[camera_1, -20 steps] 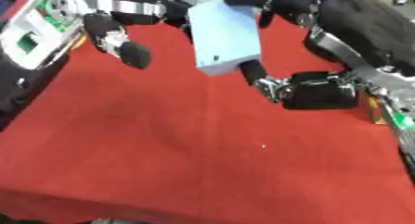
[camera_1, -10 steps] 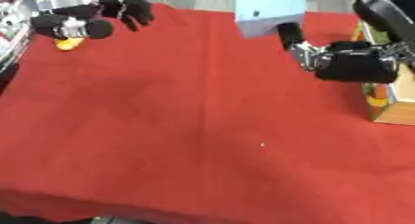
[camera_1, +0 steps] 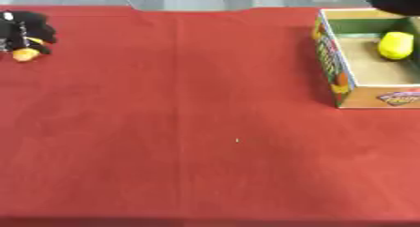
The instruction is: Pick up the objects with one hand, pass them to the other hand, and then place them into the box on the other side of the table.
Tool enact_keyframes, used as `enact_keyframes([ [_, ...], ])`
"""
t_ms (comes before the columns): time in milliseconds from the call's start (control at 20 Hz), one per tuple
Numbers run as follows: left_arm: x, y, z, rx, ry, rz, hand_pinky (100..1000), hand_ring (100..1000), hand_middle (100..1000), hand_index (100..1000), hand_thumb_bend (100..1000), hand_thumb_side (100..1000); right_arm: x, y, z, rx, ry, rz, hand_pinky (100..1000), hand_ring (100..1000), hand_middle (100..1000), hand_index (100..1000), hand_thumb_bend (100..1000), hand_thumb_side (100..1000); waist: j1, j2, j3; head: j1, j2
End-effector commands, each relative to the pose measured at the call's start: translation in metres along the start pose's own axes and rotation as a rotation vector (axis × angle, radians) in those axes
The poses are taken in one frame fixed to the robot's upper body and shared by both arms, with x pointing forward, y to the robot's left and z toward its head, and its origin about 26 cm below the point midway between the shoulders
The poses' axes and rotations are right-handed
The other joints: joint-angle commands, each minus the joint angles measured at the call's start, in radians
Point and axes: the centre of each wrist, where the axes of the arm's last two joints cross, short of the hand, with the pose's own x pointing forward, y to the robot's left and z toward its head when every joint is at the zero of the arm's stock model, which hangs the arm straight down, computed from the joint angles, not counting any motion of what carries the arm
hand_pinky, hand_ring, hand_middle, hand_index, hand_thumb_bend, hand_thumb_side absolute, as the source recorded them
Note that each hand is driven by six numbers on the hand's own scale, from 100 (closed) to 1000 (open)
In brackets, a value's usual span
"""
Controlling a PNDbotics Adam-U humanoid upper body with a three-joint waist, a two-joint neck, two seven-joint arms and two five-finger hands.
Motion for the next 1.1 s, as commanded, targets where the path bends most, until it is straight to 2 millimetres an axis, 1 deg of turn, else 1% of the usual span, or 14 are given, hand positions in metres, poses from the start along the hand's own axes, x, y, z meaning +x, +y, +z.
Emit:
enact_keyframes([
  [50, 0.014, 0.002, 0.006, 0.075, -0.059, 0.023, 739, 781, 749, 897, 334, 858, -0.043, -0.018, 0.003, -0.032, 0.149, 0.076, 778, 493, 172, 829, 100, 291, -0.016, -0.003, 0.004, -0.044, 0.005],
  [200, 0.019, -0.006, 0.009, 0.117, -0.093, 0.064, 736, 776, 742, 895, 319, 844, -0.084, -0.013, 0.015, -0.020, 0.289, 0.087, 775, 482, 168, 827, 100, 305, -0.022, -0.001, 0.011, -0.079, 0.006],
  [300, 0.023, -0.011, 0.011, 0.134, -0.112, 0.081, 736, 775, 740, 894, 314, 838, -0.108, -0.007, 0.025, -0.012, 0.371, 0.062, 772, 475, 166, 825, 100, 318, -0.024, 0.001, 0.017, -0.104, 0.006],
  [350, 0.025, -0.013, 0.011, 0.138, -0.120, 0.087, 736, 775, 740, 894, 314, 838, -0.119, -0.004, 0.030, -0.009, 0.406, 0.047, 772, 475, 166, 825, 100, 320, -0.025, 0.002, 0.020, -0.116, 0.006],
  [400, 0.026, -0.015, 0.011, 0.141, -0.126, 0.093, 735, 774, 738, 895, 310, 839, -0.129, 0.000, 0.036, -0.006, 0.435, 0.027, 771, 468, 164, 826, 100, 341, -0.026, 0.003, 0.024, -0.130, 0.006],
  [550, 0.030, -0.019, 0.011, 0.144, -0.142, 0.106, 736, 773, 737, 895, 308, 836, -0.154, 0.010, 0.050, 0.011, 0.484, -0.021, 770, 472, 171, 832, 100, 327, -0.028, 0.004, 0.034, -0.160, 0.006],
  [750, 0.036, -0.024, 0.008, 0.132, -0.169, 0.121, 736, 773, 736, 896, 304, 837, -0.177, 0.019, 0.065, 0.042, 0.523, -0.037, 764, 481, 195, 837, 100, 288, -0.023, 0.009, 0.052, -0.193, 0.001],
  [800, 0.037, -0.026, 0.007, 0.126, -0.176, 0.125, 736, 773, 736, 896, 303, 840, -0.182, 0.021, 0.069, 0.053, 0.534, -0.026, 765, 490, 223, 844, 100, 267, -0.022, 0.010, 0.058, -0.201, -0.002],
  [850, 0.037, -0.027, 0.006, 0.119, -0.182, 0.130, 736, 773, 736, 896, 302, 841, -0.186, 0.023, 0.073, 0.065, 0.549, -0.015, 765, 492, 232, 846, 100, 264, -0.021, 0.012, 0.064, -0.209, -0.004],
  [900, 0.038, -0.028, 0.005, 0.113, -0.186, 0.134, 736, 773, 736, 897, 300, 844, -0.190, 0.025, 0.077, 0.075, 0.566, -0.010, 765, 499, 266, 854, 100, 255, -0.021, 0.013, 0.069, -0.216, -0.005],
  [1000, 0.039, -0.030, 0.003, 0.101, -0.193, 0.141, 736, 773, 735, 897, 299, 845, -0.197, 0.031, 0.087, 0.096, 0.608, -0.012, 764, 502, 302, 857, 100, 243, -0.020, 0.015, 0.078, -0.230, -0.008],
  [1100, 0.040, -0.031, 0.002, 0.094, -0.198, 0.148, 736, 773, 734, 897, 299, 848, -0.202, 0.035, 0.095, 0.111, 0.642, -0.023, 765, 509, 328, 865, 100, 244, -0.020, 0.016, 0.085, -0.238, -0.008],
])
